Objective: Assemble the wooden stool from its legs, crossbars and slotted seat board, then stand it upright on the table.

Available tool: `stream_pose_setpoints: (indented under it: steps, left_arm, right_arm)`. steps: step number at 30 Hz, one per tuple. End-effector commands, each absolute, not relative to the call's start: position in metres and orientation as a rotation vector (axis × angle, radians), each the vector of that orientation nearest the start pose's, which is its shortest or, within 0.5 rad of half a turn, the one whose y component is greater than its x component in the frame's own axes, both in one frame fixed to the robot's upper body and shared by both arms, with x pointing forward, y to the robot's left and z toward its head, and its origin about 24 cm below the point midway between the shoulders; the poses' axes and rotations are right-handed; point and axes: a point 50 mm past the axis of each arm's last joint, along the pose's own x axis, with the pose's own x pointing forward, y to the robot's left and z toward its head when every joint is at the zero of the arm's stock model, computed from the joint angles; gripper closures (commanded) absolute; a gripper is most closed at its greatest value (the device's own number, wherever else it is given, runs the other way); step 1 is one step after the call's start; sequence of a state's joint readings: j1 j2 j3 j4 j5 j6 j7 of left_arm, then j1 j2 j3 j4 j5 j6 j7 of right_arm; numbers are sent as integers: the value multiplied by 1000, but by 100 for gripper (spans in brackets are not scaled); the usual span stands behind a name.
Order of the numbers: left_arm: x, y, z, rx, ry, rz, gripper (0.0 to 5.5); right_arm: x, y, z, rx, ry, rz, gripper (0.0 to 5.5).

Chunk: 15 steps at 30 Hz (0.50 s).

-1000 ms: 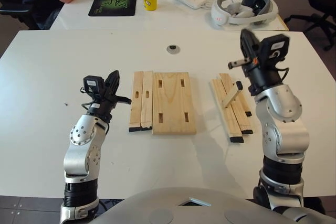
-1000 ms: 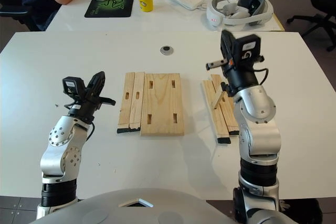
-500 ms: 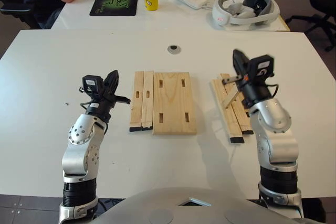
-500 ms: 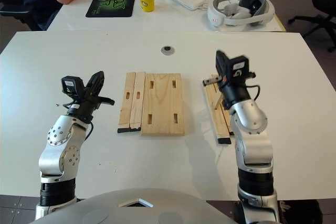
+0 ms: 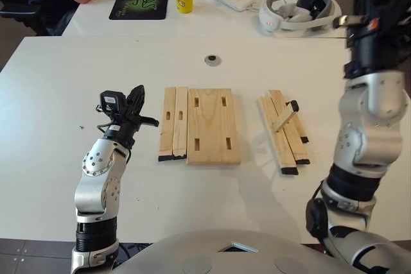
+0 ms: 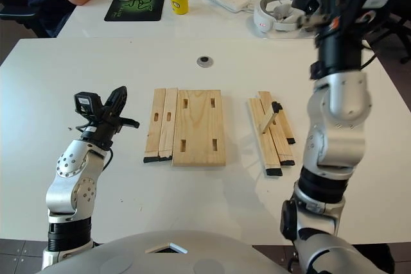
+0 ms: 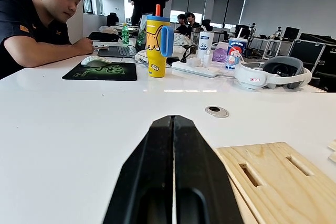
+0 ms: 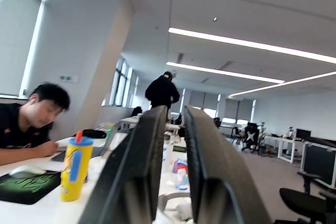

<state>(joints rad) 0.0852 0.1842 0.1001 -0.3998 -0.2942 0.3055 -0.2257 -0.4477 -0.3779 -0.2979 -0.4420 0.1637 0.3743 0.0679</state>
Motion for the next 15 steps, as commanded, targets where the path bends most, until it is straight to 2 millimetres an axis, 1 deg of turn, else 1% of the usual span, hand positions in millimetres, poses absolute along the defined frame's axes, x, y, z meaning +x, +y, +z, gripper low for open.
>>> stream_pose_setpoints:
  steps: [1,3,6,7,11,15]
  left_arm:
    - [225,185,93,-85,-29,-180,550]
    - [223,184,91,-88,-28,-170,550]
    - [221,183,90,-92,-28,-159,550]
    - [221,183,90,-93,-29,-157,550]
    - [220,183,89,-95,-31,-147,550]
    - [219,184,89,-95,-33,-138,550]
  right_arm:
    - [268,-256,171,-216,-85,-4,418]
    - [253,-256,143,-181,55,88,381]
    - [224,-250,112,-150,217,275,340]
    - [216,-250,106,-131,245,306,328]
    - [195,-254,95,-135,325,365,267]
    - [174,-248,83,-153,473,463,198]
